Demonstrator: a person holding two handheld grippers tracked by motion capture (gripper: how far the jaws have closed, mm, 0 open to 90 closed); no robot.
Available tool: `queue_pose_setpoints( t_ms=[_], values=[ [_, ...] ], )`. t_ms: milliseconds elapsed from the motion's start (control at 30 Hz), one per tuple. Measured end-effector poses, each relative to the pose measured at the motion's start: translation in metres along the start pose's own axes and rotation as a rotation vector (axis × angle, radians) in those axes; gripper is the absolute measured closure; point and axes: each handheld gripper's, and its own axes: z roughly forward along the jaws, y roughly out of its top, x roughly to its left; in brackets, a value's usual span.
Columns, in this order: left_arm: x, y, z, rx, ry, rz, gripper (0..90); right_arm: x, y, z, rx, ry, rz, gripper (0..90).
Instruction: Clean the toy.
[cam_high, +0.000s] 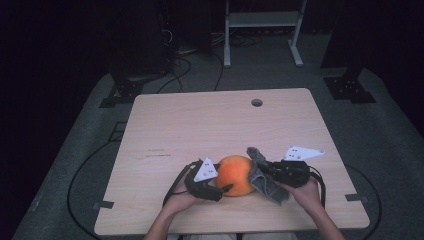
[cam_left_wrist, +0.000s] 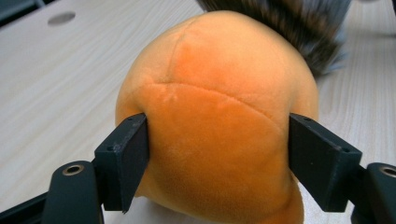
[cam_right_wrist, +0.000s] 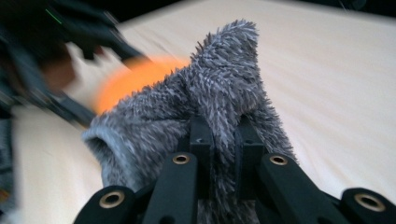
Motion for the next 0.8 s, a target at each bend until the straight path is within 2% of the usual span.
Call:
queue_pose_setpoints(
  t_ms=[67, 133, 167, 233, 300, 333, 400, 433, 500, 567, 600, 633, 700, 733, 800],
  values=[
    [-0.005, 0.004, 0.001, -0.004, 0.002, 0.037, 25.4, 0.013, 0.011, 0.001, -0.012, 0.031, -0.053, 80.6],
    [-0.009, 0.006, 0.001, -0.008, -0.001, 0.057, 24.8, 0.022, 0.015, 0.005, 0.000, 0.028, -0.087, 80.6],
    [-0.008, 0.006, 0.000, -0.019, -0.011, 0.047, 20.5, 0.026, 0.013, 0.011, 0.050, 0.005, -0.119, 80.6],
    [-0.002, 0.006, -0.002, -0.031, -0.035, -0.006, 17.6, 0.024, 0.010, 0.013, 0.052, 0.008, -0.114, 80.7],
    [0.005, 0.004, -0.001, -0.031, -0.035, -0.095, 9.6, 0.018, 0.005, 0.012, 0.045, 0.024, -0.083, 80.6],
    [0.010, 0.001, 0.002, -0.018, -0.055, -0.155, 7.4, 0.017, 0.004, 0.011, 0.045, 0.022, -0.080, 80.7],
    [0.013, -0.003, 0.005, -0.009, -0.090, -0.212, 7.6, 0.015, 0.003, 0.009, 0.054, 0.016, -0.080, 80.7],
    [0.013, -0.004, 0.006, -0.013, -0.108, -0.229, 11.4, 0.014, 0.002, 0.009, 0.056, 0.013, -0.082, 80.6],
    [0.010, -0.003, 0.003, -0.027, -0.083, -0.185, 23.1, 0.014, 0.004, 0.008, 0.066, 0.004, -0.087, 80.6],
    [0.006, 0.002, 0.000, -0.032, -0.050, -0.142, 30.5, 0.017, 0.007, 0.004, 0.067, -0.009, -0.114, 80.6],
    [0.003, 0.006, -0.001, -0.032, -0.034, -0.118, 32.4, 0.019, 0.011, 0.000, 0.061, -0.012, -0.127, 80.7],
    [-0.002, 0.010, -0.001, -0.039, -0.026, -0.088, 34.4, 0.026, 0.020, -0.006, 0.029, 0.003, -0.150, 80.7],
    [-0.009, 0.016, -0.001, -0.040, -0.012, -0.032, 34.6, 0.030, 0.023, -0.008, 0.022, 0.011, -0.154, 80.7],
    [-0.014, 0.020, -0.001, -0.034, 0.001, 0.008, 34.7, 0.034, 0.027, -0.009, 0.018, 0.023, -0.170, 80.7],
    [-0.021, 0.025, -0.001, -0.043, 0.005, 0.051, 34.6, 0.042, 0.032, -0.006, 0.031, 0.028, -0.205, 80.7]
  ],
)
